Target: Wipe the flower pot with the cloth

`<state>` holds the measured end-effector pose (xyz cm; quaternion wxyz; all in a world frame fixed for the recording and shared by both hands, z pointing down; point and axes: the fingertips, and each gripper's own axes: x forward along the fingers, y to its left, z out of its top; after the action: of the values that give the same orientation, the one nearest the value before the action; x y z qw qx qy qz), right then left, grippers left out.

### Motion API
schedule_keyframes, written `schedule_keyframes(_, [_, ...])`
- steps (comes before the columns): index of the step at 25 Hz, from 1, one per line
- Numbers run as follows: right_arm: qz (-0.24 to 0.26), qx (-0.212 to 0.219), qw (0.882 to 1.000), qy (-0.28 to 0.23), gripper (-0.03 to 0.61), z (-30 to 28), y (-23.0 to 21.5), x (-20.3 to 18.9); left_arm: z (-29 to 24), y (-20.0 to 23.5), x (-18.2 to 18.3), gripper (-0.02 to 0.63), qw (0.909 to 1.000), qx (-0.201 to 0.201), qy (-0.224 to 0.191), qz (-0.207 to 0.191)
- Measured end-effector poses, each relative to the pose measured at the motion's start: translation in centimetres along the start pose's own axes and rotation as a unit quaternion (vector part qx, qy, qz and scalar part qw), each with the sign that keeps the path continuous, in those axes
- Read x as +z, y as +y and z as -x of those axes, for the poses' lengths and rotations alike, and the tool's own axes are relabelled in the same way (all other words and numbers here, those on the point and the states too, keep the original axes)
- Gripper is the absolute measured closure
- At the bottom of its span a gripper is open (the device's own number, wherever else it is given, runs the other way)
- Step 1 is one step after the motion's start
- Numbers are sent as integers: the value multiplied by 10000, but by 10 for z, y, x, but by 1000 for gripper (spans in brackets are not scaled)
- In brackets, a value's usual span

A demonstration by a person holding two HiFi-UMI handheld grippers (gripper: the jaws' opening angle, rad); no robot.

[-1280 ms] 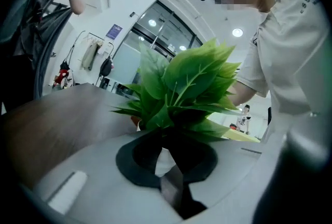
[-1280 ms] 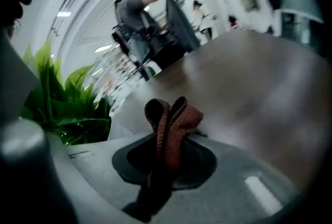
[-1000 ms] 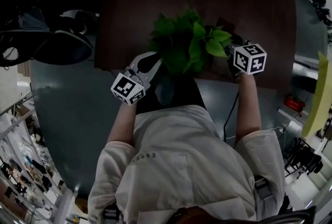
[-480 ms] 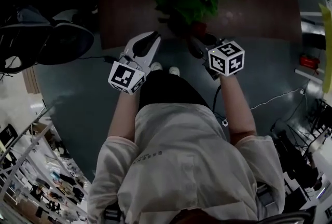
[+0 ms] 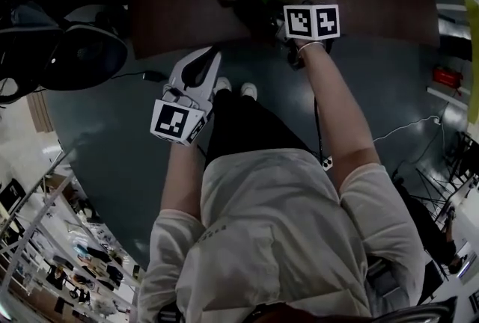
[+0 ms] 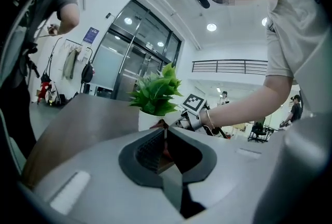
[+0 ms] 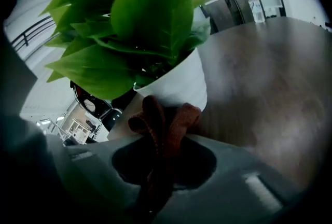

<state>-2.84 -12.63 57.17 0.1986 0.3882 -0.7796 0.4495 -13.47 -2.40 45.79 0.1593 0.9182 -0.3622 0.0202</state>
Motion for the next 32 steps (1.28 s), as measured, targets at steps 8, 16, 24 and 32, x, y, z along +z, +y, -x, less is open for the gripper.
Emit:
schedule_keyframes(8, [-214, 377, 9974, -572, 529, 4, 40, 3, 25, 22, 1, 580, 9983, 490, -166, 265])
schedule_keyframes(16, [-1385, 132, 9711, -1939, 529, -20, 59, 39, 26, 46, 16, 580, 9996, -161, 32, 213])
schedule_keyframes(24, [-2665, -345, 9344, -2340, 530, -23, 22, 28, 27, 60, 18, 580, 9959, -844, 264, 196])
schedule_keyframes(32, [-1393, -1294, 9464, -2612, 529, -31, 68, 46, 41, 114, 31, 578, 9969, -664, 134, -394])
